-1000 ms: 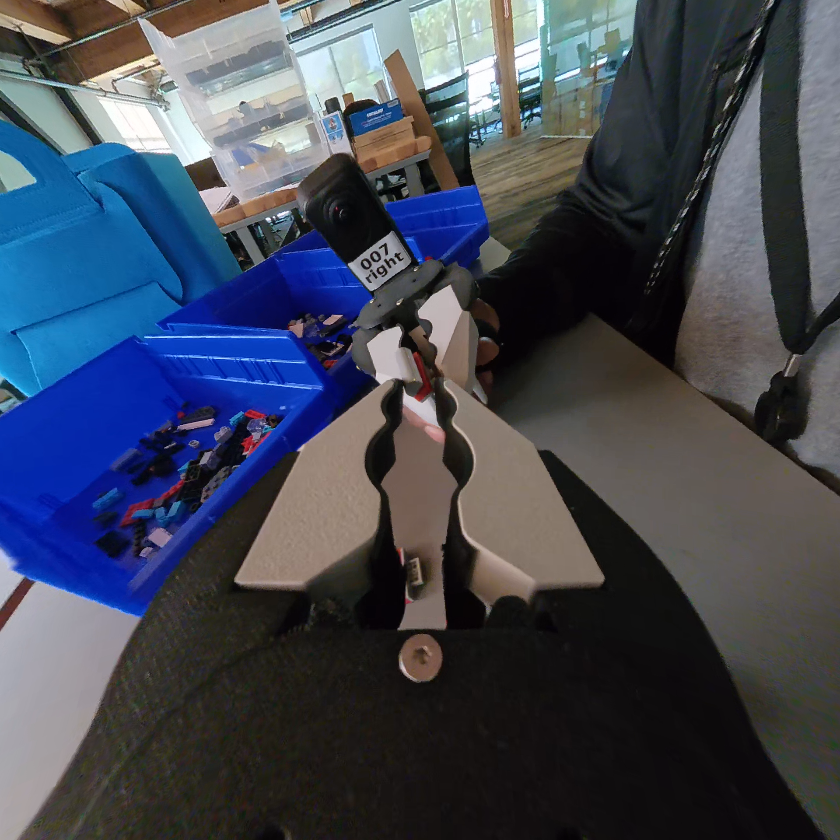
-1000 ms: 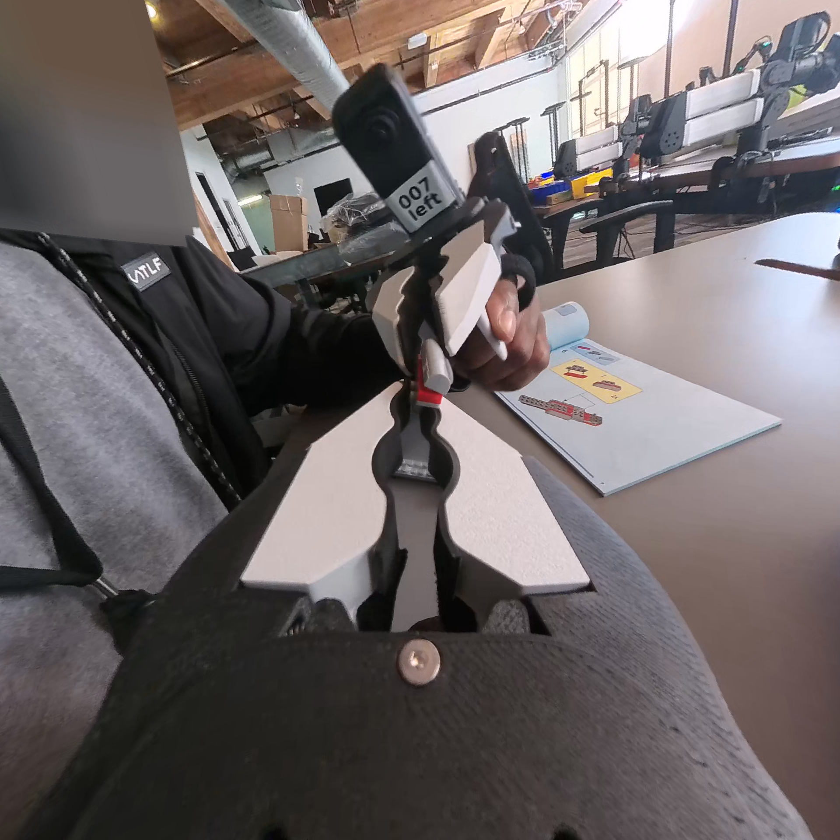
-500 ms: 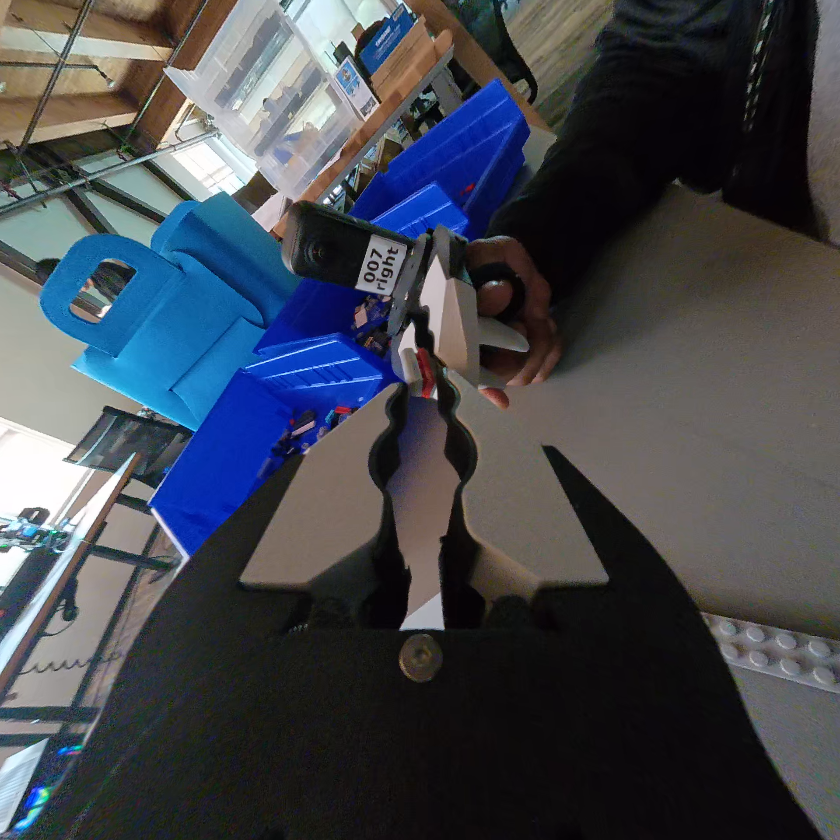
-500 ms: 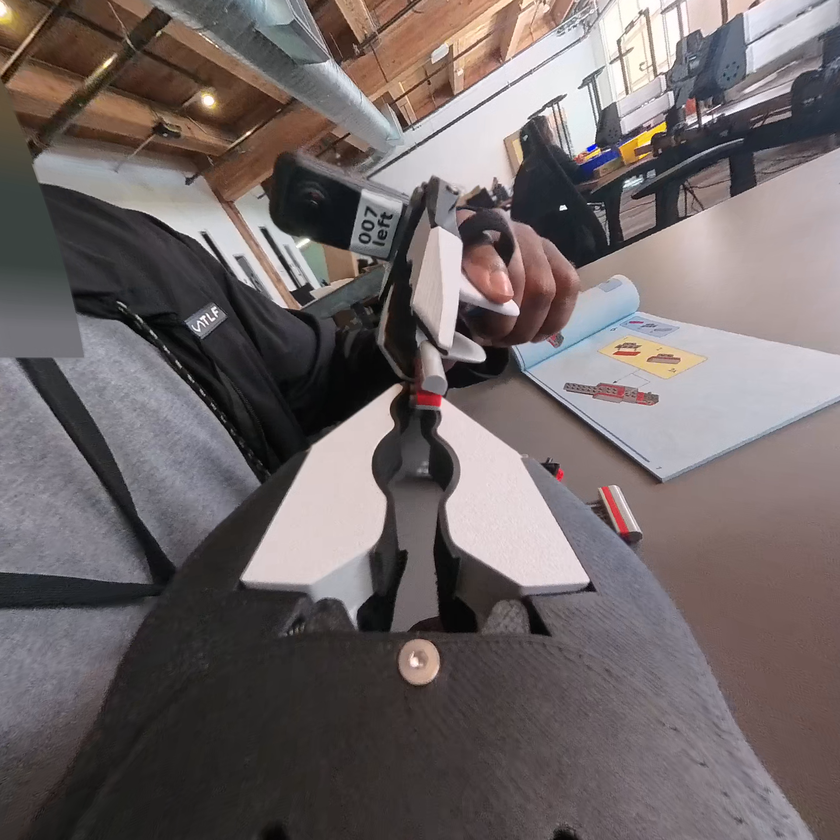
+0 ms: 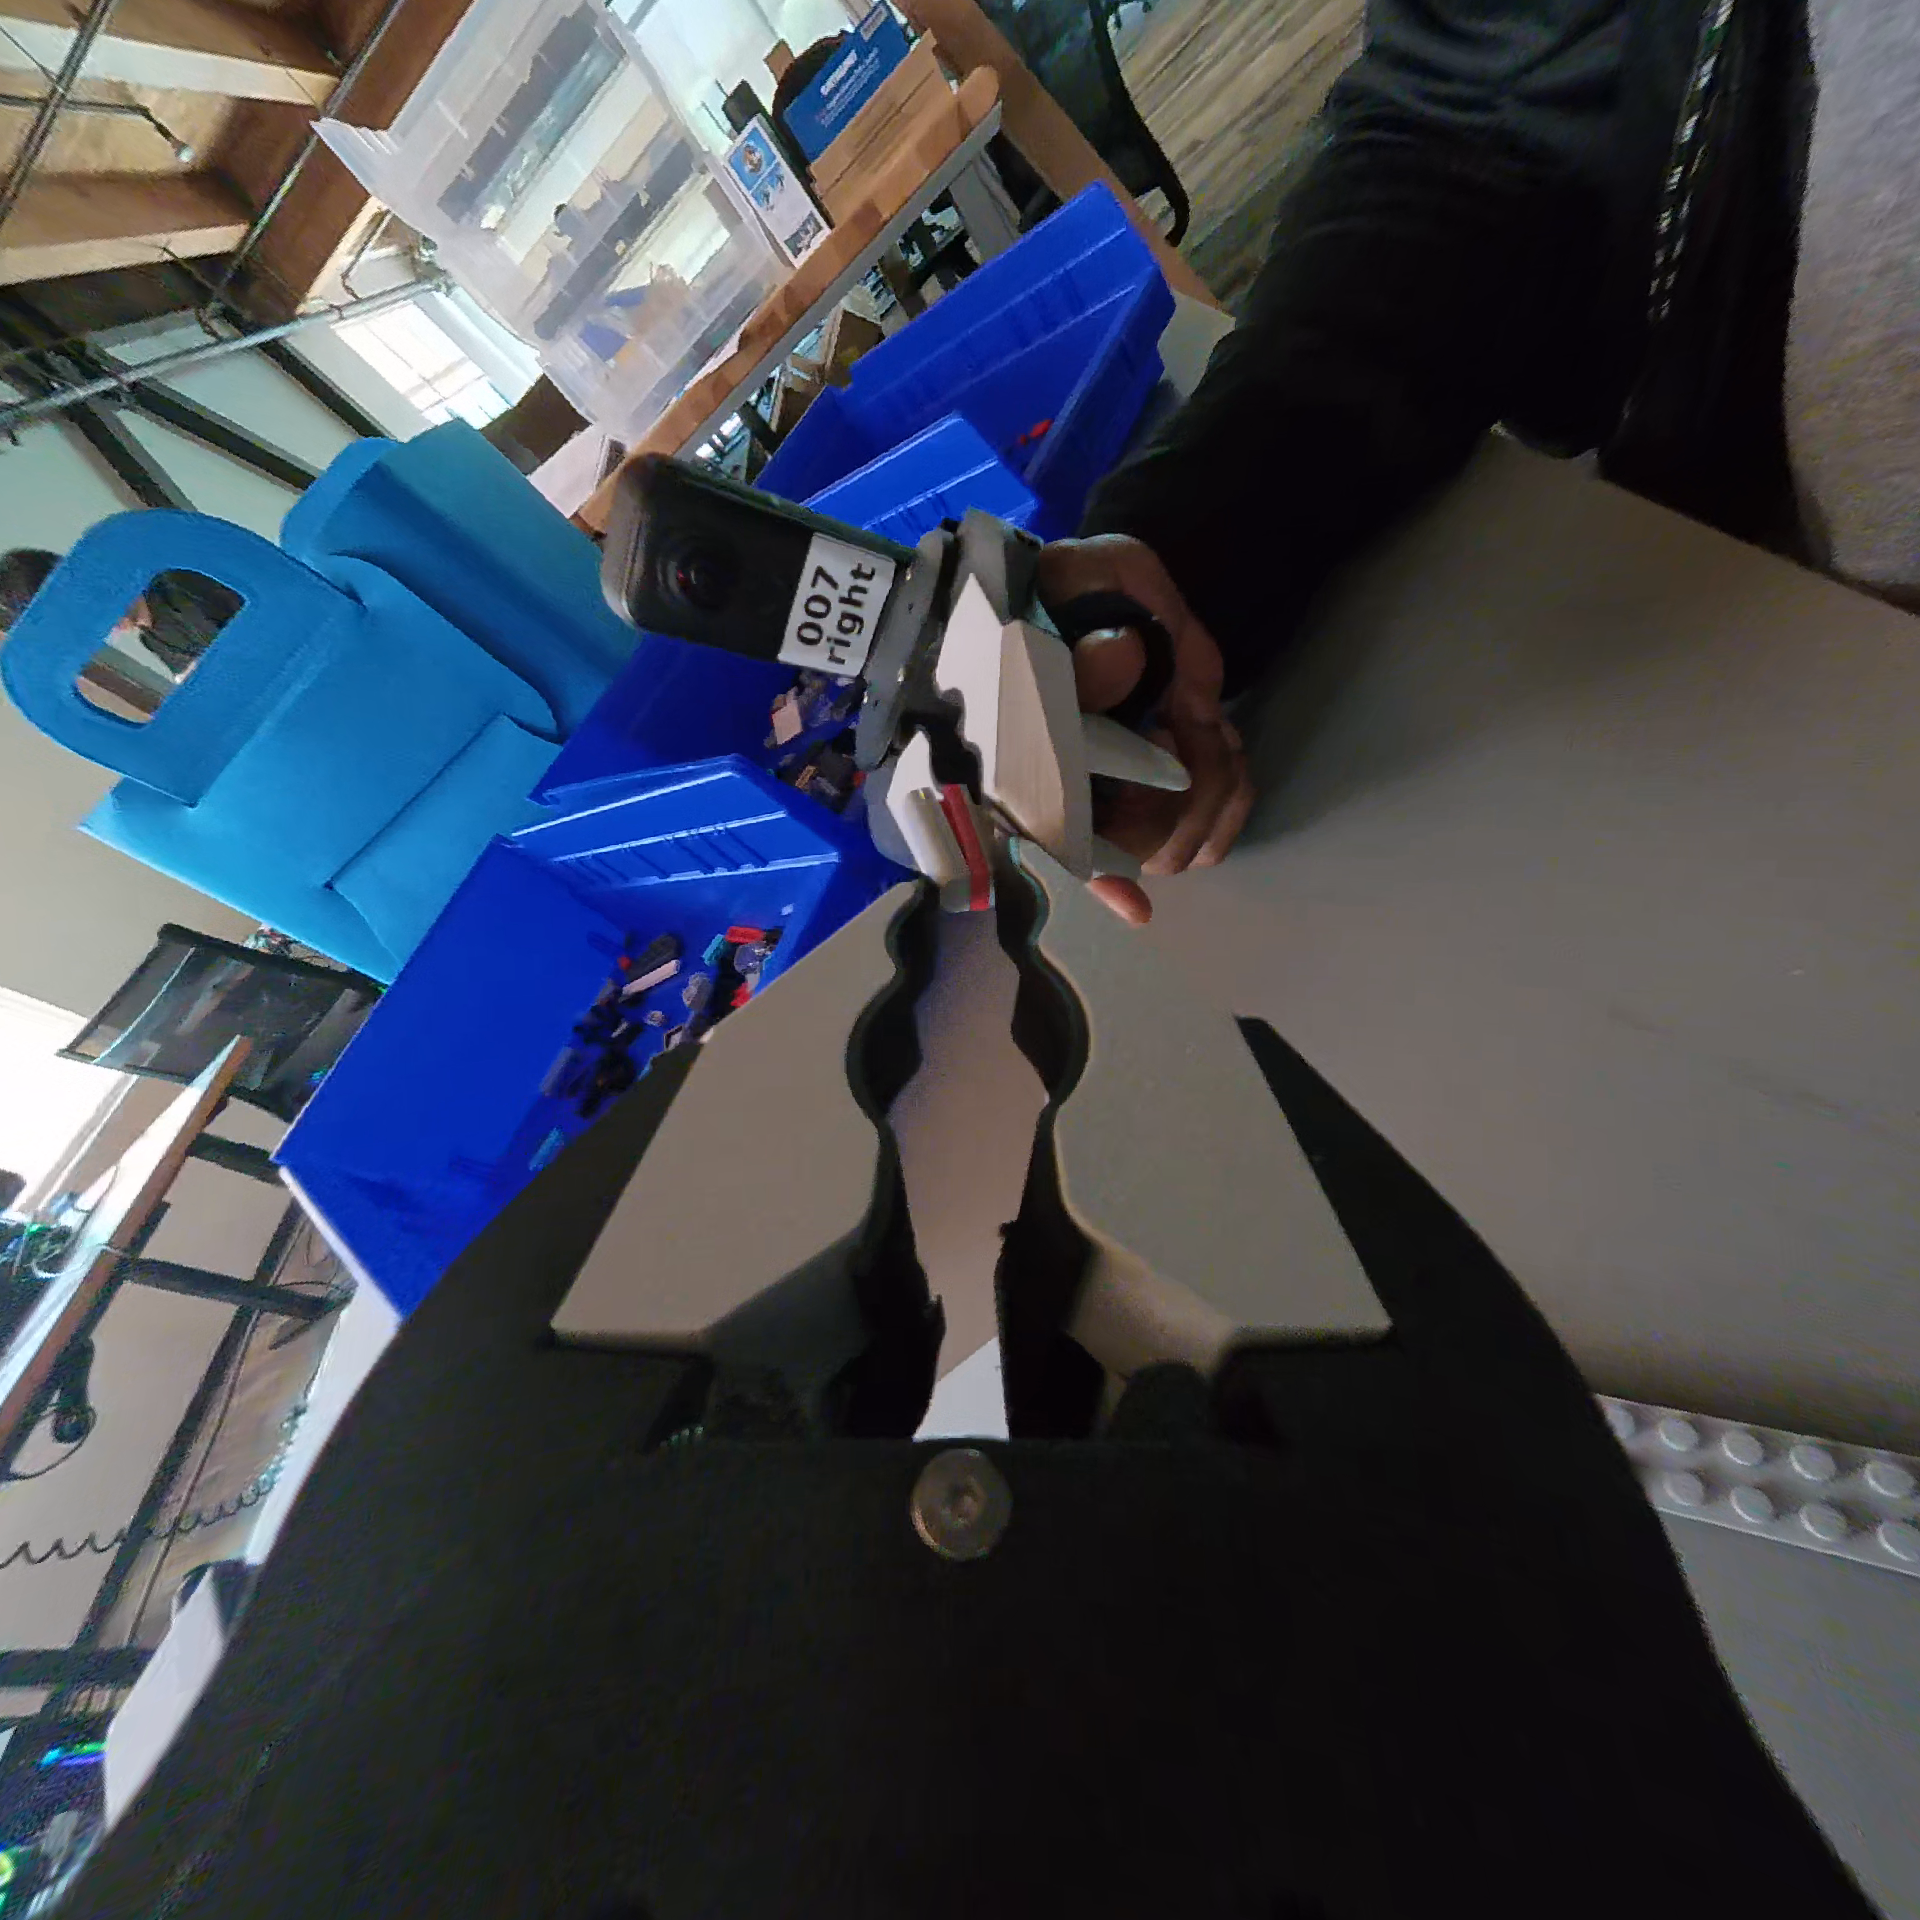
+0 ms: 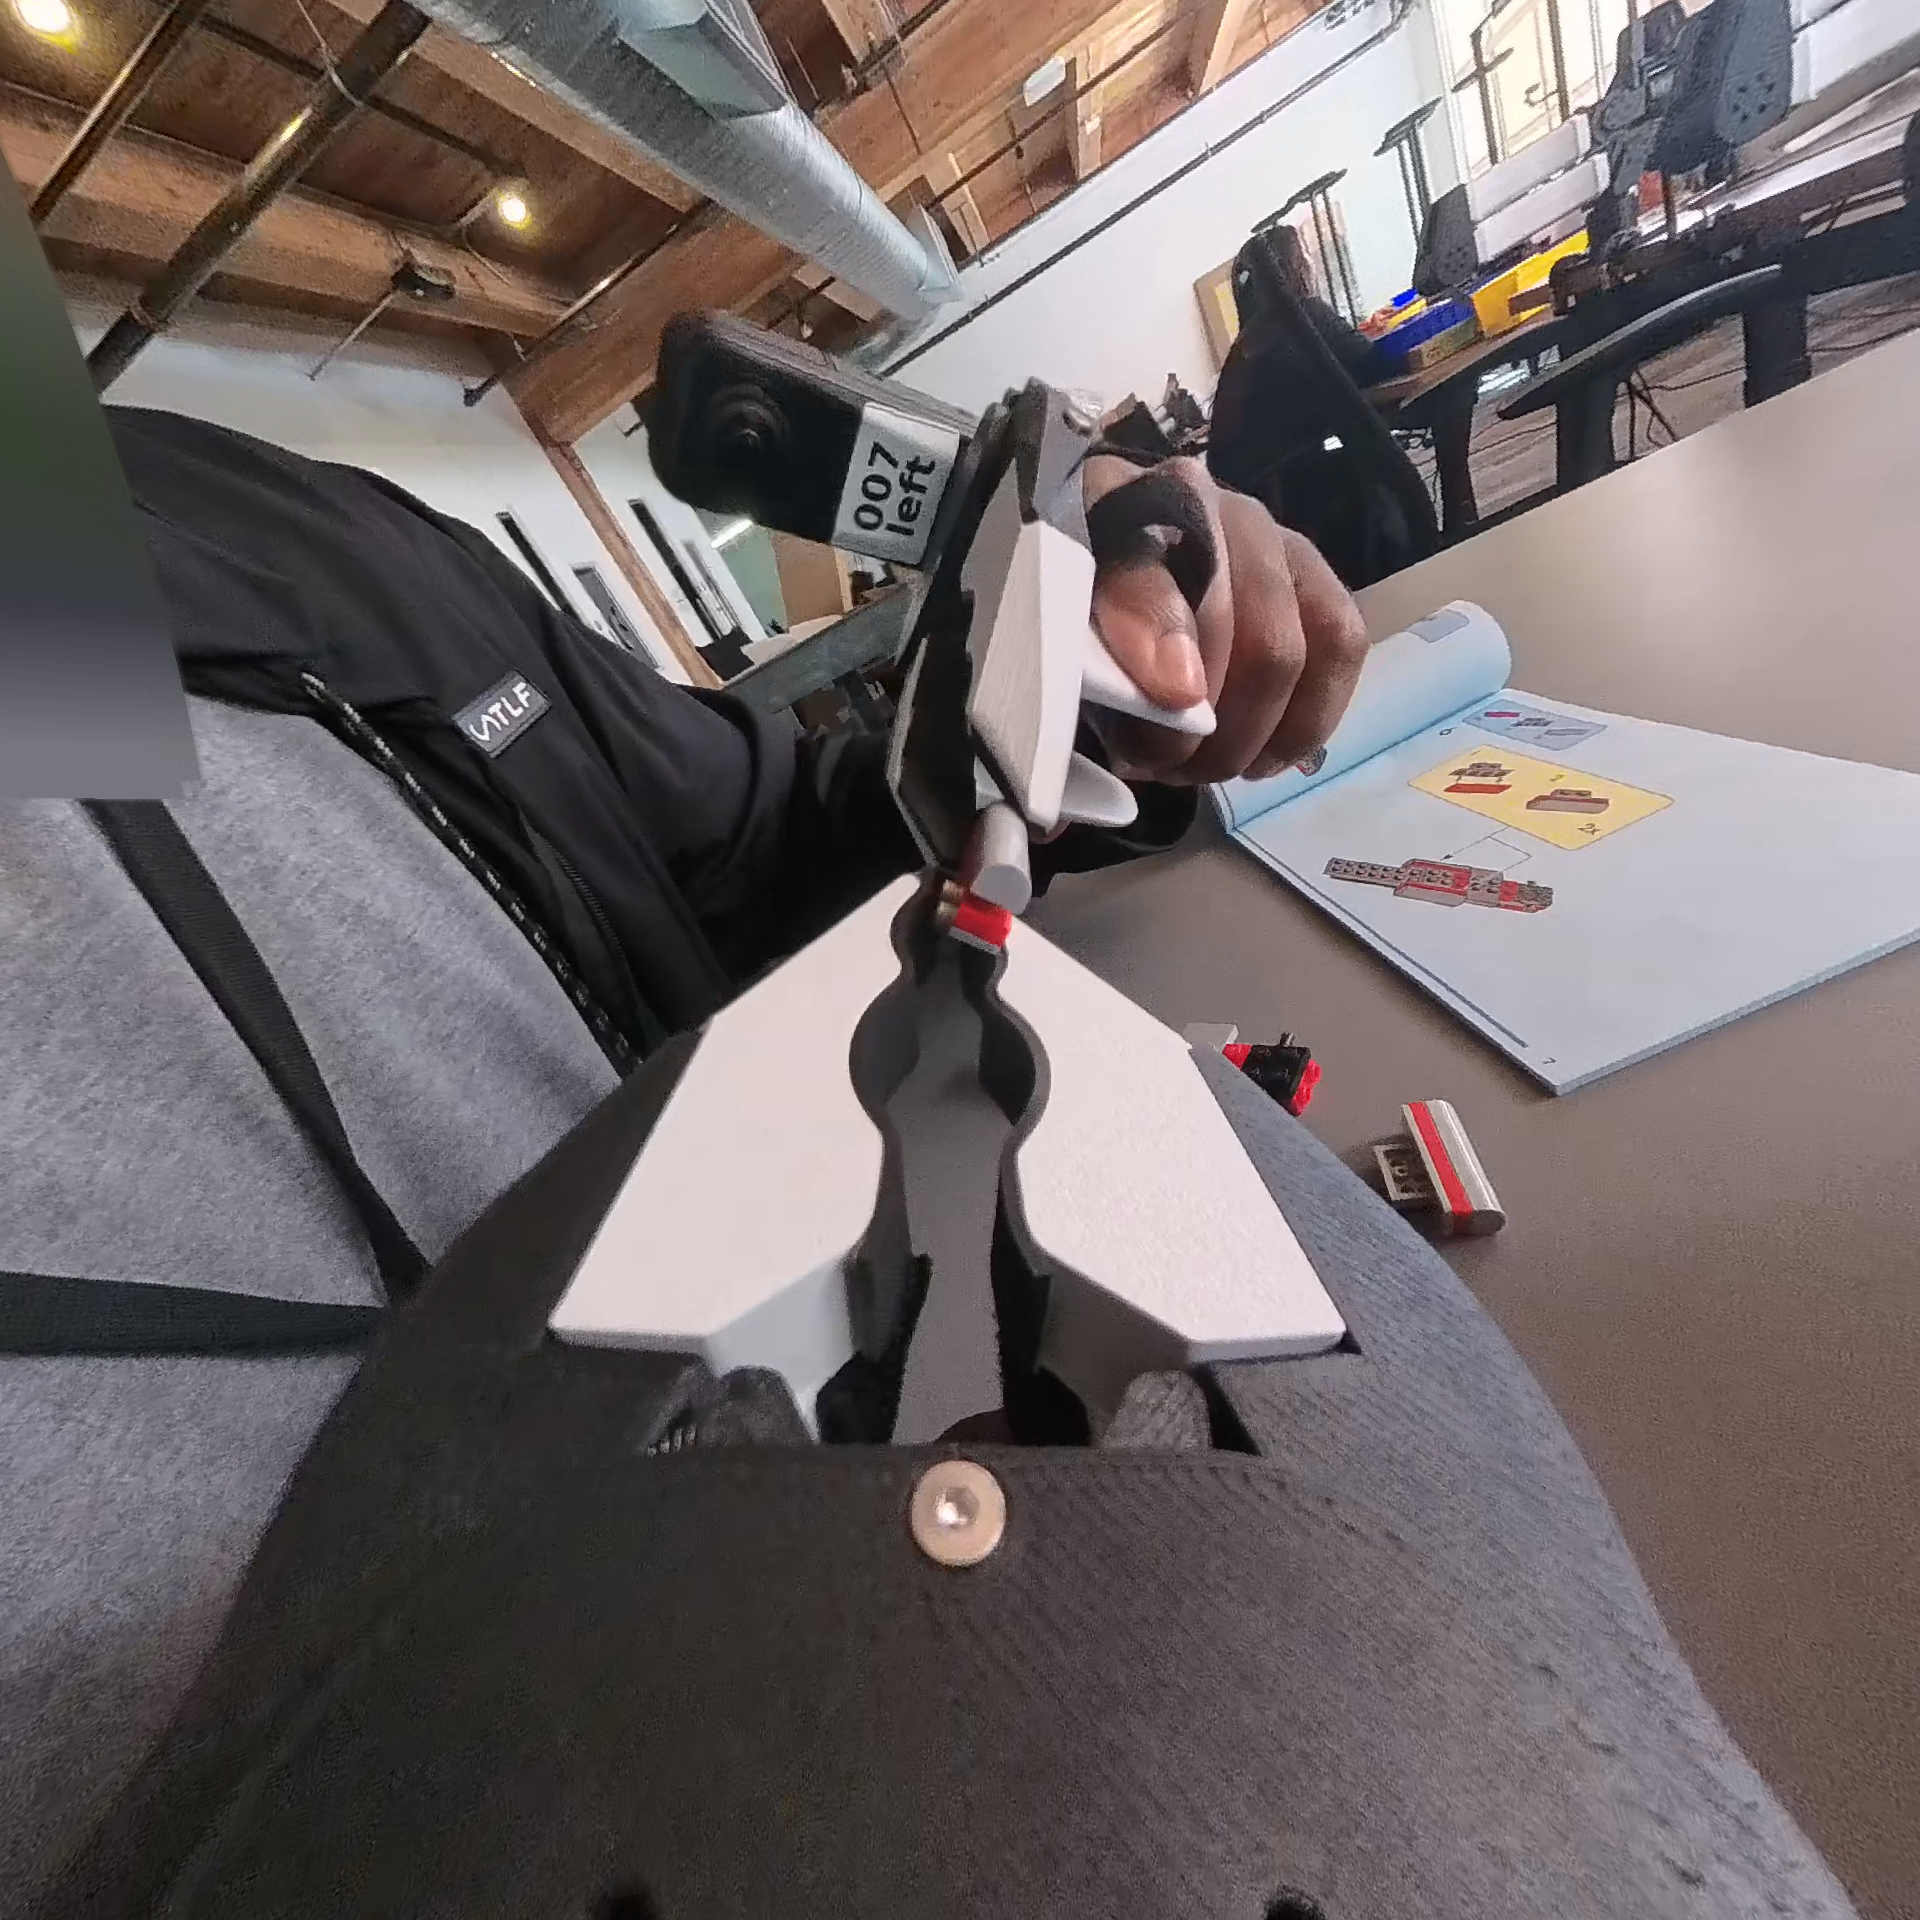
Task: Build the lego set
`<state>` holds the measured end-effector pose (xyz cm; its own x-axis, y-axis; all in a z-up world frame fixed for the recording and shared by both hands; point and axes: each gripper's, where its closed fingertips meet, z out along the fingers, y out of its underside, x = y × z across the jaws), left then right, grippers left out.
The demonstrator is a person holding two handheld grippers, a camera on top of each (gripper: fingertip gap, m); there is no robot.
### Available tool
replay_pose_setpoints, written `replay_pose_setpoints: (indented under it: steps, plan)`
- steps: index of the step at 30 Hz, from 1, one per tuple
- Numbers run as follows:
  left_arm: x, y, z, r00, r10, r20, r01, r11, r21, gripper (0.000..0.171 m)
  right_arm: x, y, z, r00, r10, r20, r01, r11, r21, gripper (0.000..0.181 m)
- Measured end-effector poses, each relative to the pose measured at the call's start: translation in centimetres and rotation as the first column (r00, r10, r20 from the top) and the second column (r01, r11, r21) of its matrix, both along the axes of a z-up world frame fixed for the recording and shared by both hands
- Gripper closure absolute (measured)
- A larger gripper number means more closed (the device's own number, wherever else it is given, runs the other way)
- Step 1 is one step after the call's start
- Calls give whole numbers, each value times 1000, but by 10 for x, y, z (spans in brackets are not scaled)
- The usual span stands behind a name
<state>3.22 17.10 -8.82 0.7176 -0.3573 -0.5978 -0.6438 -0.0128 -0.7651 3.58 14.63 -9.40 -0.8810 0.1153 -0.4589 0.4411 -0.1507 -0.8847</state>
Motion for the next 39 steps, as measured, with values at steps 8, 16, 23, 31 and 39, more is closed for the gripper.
replay_pose_setpoints:
  steps: [8, 16, 23, 31, 39]
  plan:
    - [-5, 4, 2, 986, -4, 165, 3, 1000, 6, 159, -9, 4, -1, 997, -66, -33, 66, 998, 21, 176]
    - [-13, -2, 6, 821, -6, 571, 84, 990, -111, 134, -17, 10, -7, 952, -173, -254, 219, 962, 165, 176]
    - [-17, 13, -4, 336, 202, 920, 245, 924, -293, 134, -35, 31, -17, 652, -170, -739, 576, 745, 337, 176]
    - [-10, 13, -9, 270, 160, 949, 322, 914, -246, 145, -39, 37, -23, 424, -20, -905, 722, 611, 324, 176]
    - [-8, 17, -12, 286, 152, 946, 315, 918, -243, 151, -35, 31, -25, 399, 2, -917, 719, 620, 314, 176]
